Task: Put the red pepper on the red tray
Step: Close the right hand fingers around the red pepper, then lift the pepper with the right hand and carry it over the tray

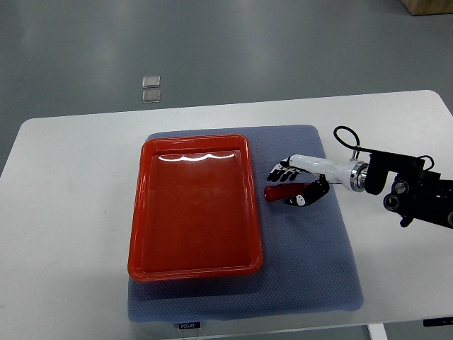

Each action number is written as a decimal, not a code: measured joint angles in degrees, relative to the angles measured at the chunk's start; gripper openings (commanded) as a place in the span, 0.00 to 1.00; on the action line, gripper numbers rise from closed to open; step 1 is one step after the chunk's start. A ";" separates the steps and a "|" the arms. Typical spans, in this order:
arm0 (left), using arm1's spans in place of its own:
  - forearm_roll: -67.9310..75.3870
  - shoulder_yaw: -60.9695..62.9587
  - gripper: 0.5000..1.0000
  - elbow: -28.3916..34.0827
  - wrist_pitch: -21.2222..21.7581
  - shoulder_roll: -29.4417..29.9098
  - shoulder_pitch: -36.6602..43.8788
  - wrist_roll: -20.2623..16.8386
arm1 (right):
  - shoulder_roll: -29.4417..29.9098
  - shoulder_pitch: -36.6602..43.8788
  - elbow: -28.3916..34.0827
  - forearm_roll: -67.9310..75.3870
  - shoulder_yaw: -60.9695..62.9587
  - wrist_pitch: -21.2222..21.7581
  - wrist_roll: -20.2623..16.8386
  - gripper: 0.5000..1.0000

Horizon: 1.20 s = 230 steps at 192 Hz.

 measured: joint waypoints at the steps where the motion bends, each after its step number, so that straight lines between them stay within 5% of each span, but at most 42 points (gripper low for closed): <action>1: 0.00 0.00 1.00 0.00 0.00 0.00 0.00 0.00 | 0.00 -0.01 0.00 -0.04 -0.01 0.00 0.01 0.36; 41: 0.00 0.00 1.00 0.02 0.00 0.00 0.00 0.00 | 0.09 -0.60 -0.09 -1.22 -0.05 -0.01 0.35 0.27; 65: 0.00 0.00 1.00 0.09 0.00 0.00 0.00 0.00 | 0.18 -0.76 -0.16 -1.82 -0.61 -0.19 0.80 0.00; 135: 0.01 0.00 1.00 0.30 0.04 0.00 0.00 0.00 | -1.29 0.30 -0.08 -2.67 -1.16 -0.96 0.90 0.00; 230: 0.01 0.00 1.00 0.35 0.09 0.00 0.00 0.00 | -3.68 12.96 2.73 1.05 -0.94 1.11 0.90 0.00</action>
